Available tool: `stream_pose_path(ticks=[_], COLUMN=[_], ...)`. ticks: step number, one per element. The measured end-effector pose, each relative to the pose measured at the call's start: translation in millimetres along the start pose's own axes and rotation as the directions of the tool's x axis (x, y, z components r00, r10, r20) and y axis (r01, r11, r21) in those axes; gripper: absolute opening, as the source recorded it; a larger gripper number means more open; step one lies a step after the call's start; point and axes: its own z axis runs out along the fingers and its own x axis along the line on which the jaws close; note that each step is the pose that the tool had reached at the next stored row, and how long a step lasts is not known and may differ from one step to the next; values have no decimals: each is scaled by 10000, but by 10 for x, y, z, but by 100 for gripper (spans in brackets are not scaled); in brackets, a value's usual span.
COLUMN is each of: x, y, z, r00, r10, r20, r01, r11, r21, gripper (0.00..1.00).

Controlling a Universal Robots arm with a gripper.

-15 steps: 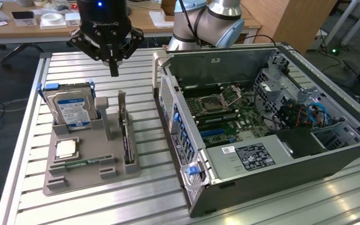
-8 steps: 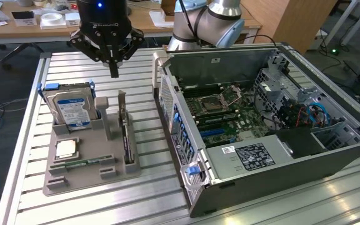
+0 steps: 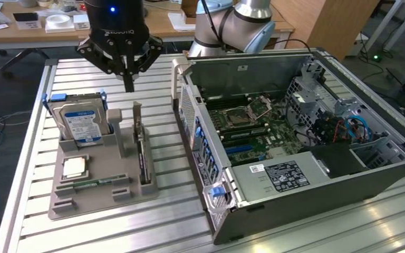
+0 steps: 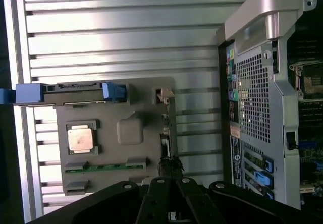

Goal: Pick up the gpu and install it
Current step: 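Reach for the gpu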

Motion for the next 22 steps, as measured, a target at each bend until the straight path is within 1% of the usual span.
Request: stream_pose_path(ticks=[8,13,16,22], x=[-12,-20,-16,33], y=[-161,-246,-278,-302], z=[-5,-7,-6,-4], r00=[10000,10000,10000,10000], r10=[-1,-3,-4,-4], r20=[6,9,11,11], r01=[1,3,4,4], r11=[10000,9999,9999,9999], r21=[64,107,129,132], gripper=[11,11,11,11])
